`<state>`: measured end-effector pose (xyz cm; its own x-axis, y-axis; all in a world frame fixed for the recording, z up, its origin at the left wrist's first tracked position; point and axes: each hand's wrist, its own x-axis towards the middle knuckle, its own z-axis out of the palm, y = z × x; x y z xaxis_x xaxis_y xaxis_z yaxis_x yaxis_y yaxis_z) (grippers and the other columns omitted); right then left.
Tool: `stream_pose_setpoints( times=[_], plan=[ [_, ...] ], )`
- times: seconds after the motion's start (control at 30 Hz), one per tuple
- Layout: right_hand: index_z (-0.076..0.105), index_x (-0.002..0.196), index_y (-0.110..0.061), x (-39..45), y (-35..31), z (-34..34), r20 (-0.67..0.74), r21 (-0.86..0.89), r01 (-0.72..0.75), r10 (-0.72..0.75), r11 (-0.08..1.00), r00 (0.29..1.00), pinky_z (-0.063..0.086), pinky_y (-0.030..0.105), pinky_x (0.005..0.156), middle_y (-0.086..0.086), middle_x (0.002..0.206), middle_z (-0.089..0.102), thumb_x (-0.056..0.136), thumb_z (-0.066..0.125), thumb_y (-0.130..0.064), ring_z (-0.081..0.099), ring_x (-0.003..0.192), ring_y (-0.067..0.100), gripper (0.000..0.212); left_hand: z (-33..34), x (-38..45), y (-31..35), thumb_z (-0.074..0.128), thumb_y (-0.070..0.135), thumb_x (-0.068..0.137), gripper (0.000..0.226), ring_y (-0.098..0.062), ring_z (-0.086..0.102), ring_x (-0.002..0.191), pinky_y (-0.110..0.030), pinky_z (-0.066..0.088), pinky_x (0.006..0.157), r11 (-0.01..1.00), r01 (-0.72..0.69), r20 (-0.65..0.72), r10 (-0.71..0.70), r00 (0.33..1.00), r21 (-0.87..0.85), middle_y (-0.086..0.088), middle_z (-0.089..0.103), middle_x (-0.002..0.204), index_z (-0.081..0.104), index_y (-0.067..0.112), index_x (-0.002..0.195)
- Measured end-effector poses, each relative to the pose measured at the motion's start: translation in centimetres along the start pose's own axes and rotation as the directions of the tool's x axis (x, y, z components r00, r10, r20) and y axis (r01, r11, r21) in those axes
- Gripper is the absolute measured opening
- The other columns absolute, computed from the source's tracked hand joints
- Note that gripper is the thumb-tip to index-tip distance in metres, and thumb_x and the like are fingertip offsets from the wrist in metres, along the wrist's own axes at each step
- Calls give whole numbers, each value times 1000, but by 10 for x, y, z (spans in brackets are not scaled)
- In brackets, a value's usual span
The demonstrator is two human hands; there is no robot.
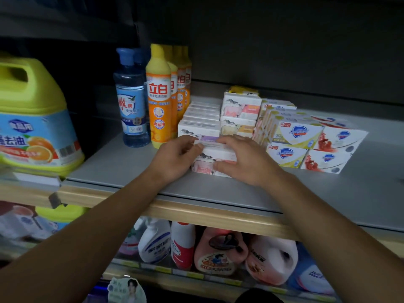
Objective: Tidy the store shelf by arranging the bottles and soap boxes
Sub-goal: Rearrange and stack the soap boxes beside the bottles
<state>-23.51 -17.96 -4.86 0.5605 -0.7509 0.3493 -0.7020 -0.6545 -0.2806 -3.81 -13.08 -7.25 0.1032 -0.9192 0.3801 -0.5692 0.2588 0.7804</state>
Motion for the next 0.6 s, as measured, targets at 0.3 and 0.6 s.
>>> stream_pose_setpoints(
  times=[0.3, 0.6],
  plan=[
    [53, 135, -22, 40, -9, -24, -66, -80, -26, 21, 996, 998, 38, 32, 99, 4, 134, 57, 85, 71, -32, 51, 123, 25, 55, -39, -14, -38, 25, 68, 89, 71, -24, 58, 107, -36, 44, 94, 720, -263, 286, 93, 954, 642, -2, 67, 112, 67, 13, 110],
    [57, 130, -26, 143, -14, -31, -310, -284, -58, -35, 957, 950, 34, 40, 98, 6, 124, 54, 85, 69, -38, 45, 115, 30, 49, -34, -8, -48, 11, 73, 78, 82, -17, 51, 117, -35, 41, 100, 700, -222, 248, 66, 966, 679, 4, 61, 124, 63, 23, 118]
  ],
)
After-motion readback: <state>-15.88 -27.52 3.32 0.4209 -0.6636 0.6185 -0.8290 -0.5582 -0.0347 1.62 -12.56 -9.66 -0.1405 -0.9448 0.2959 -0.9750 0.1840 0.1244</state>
